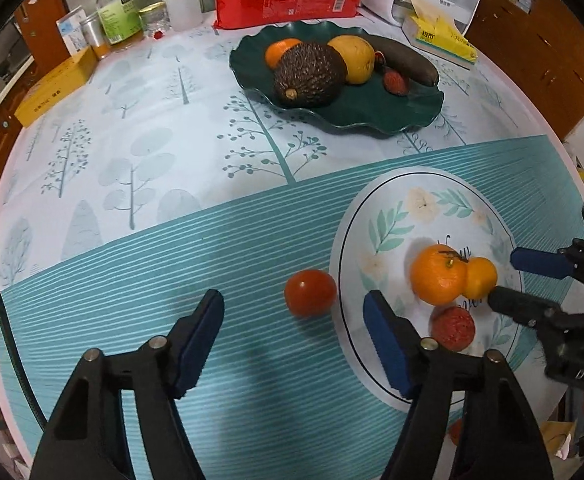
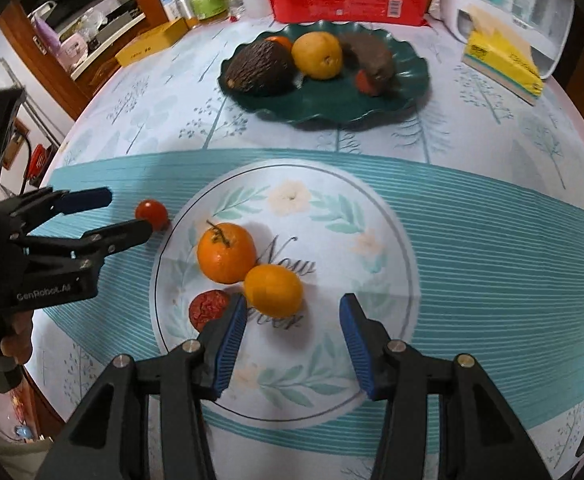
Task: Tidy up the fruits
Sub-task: 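Grasp a cherry tomato with the left tool while the right tool grasps the small yellow fruit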
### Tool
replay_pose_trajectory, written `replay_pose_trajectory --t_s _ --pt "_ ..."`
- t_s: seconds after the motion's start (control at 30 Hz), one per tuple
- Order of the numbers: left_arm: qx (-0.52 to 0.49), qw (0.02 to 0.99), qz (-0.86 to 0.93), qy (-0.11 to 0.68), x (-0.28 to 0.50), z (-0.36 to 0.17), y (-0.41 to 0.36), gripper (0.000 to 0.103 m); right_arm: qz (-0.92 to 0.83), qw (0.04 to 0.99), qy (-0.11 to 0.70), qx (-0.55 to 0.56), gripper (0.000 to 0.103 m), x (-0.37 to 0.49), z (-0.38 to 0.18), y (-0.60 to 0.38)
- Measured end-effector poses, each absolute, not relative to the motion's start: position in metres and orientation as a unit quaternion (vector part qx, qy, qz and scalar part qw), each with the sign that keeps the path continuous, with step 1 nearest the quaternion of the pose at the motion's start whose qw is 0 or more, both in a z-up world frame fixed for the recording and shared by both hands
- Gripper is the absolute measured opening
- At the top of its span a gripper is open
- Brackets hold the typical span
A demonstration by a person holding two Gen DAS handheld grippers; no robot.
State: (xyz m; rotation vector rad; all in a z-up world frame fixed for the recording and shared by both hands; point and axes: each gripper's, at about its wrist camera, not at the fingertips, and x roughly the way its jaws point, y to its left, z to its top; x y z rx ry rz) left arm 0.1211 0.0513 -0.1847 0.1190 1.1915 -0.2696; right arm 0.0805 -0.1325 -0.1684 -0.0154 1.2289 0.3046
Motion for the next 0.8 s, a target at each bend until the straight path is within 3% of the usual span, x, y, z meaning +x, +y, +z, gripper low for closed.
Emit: replay_pose_trajectory --t_s 0.23,0.5,0.6,0.8 --pt "0.046 0.812 -0.138 0.566 0.129 -0.197 0.054 0.055 0.14 0.8 0.583 -0.015 0.048 0.089 -0.185 -0.121" --pt "0.043 0.811 -0.143 0.565 0.132 -0.204 0.051 0.041 0.148 0.8 0.581 -0.022 0.035 0.09 -0.191 -0.113" --pt "0.042 0.812 -0.145 0.563 0.133 -0.203 0.048 0.027 0.147 0.803 0.576 -0.032 0.035 0.089 -0.191 -0.111" --pt "0.039 0.813 -0.141 0.564 0.13 -0.2 0.046 0.027 0.143 0.805 0.575 -0.024 0.034 0.087 -0.19 -0.114"
